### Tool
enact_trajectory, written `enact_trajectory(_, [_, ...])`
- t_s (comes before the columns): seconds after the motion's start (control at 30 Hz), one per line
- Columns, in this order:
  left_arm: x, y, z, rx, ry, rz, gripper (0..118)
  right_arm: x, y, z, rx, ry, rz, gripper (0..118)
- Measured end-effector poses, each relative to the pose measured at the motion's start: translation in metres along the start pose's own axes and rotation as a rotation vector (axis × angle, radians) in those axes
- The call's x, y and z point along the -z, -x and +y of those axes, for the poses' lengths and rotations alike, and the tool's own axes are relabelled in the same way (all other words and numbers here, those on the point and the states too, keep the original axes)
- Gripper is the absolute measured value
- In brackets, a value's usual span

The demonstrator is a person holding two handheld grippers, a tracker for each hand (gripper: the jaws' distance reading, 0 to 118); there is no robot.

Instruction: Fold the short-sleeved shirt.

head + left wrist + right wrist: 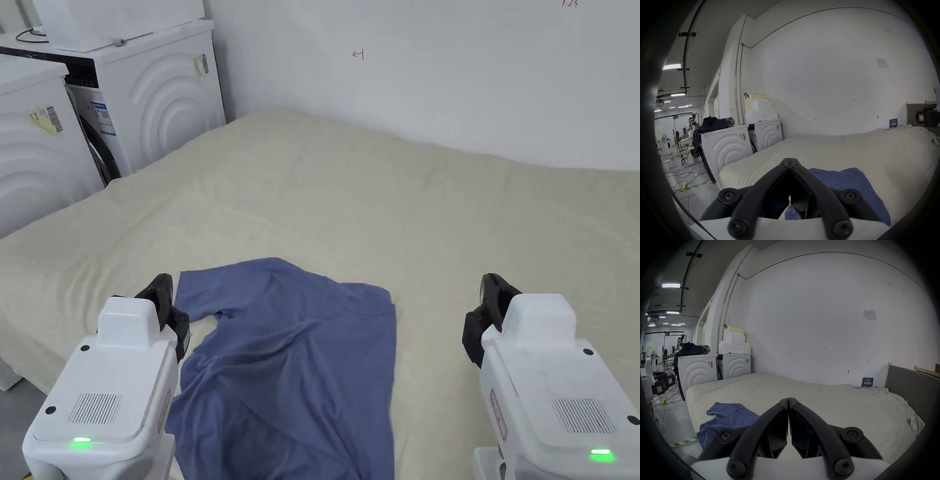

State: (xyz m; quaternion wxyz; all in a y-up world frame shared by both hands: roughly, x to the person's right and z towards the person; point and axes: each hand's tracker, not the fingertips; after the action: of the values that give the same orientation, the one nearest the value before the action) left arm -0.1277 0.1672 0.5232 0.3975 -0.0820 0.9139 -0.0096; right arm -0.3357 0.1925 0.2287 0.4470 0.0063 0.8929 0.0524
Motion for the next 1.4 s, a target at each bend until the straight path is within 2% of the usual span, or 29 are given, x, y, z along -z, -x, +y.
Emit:
enact_trajectory(0.17, [0.015, -0.008, 0.003, -0.027, 0.071, -0.063, 0, 0.000, -0.007, -0.001, -0.010, 0.008, -0.012, 0])
enact_trajectory(0.3, [0.048, -0.018, 0.004, -0.057, 0.222, -0.142, 16, 0.000, -0.015, -0.002, -0.017, 0.016, -0.027, 1])
enact_trajectory(0.37, [0.065, -0.024, 0.000, -0.079, 0.270, -0.175, 40, 0.001, -0.019, -0.003, -0.024, 0.021, -0.037, 0])
enact_trajectory(0.43, [0.085, -0.033, -0.004, -0.101, 0.363, -0.222, 84, 0.002, -0.023, -0.005, -0.024, 0.027, -0.045, 0])
enact_trajectory(0.47, [0.098, -0.038, -0.009, -0.118, 0.415, -0.242, 100, 0.003, -0.025, -0.006, -0.023, 0.032, -0.050, 0])
enact_trajectory(0.53, [0.119, -0.049, -0.018, -0.140, 0.494, -0.283, 115, 0.006, -0.029, -0.009, -0.023, 0.042, -0.060, 0])
enact_trajectory(0.83, [0.209, -0.103, -0.081, -0.068, 0.859, -0.327, 115, 0.017, -0.049, -0.022, -0.033, 0.096, -0.107, 0])
enact_trajectory(1.0, [0.226, -0.126, -0.114, 0.011, 0.998, -0.319, 109, 0.017, -0.061, -0.030, -0.040, 0.127, -0.131, 0])
enact_trajectory(1.13, [0.223, -0.135, -0.125, 0.031, 1.027, -0.321, 81, 0.016, -0.070, -0.036, -0.037, 0.149, -0.148, 1])
enact_trajectory(1.2, [0.220, -0.137, -0.119, 0.020, 1.020, -0.320, 70, 0.015, -0.074, -0.038, -0.030, 0.158, -0.156, 0])
enact_trajectory(1.3, [0.215, -0.140, -0.112, 0.016, 1.001, -0.362, 16, 0.012, -0.078, -0.041, -0.020, 0.163, -0.163, 0])
enact_trajectory(1.33, [0.214, -0.142, -0.112, 0.027, 0.994, -0.369, 4, 0.011, -0.079, -0.041, -0.017, 0.163, -0.165, 1])
enact_trajectory(1.4, [0.213, -0.141, -0.110, 0.043, 0.991, -0.368, 2, 0.009, -0.081, -0.040, -0.012, 0.164, -0.167, 1])
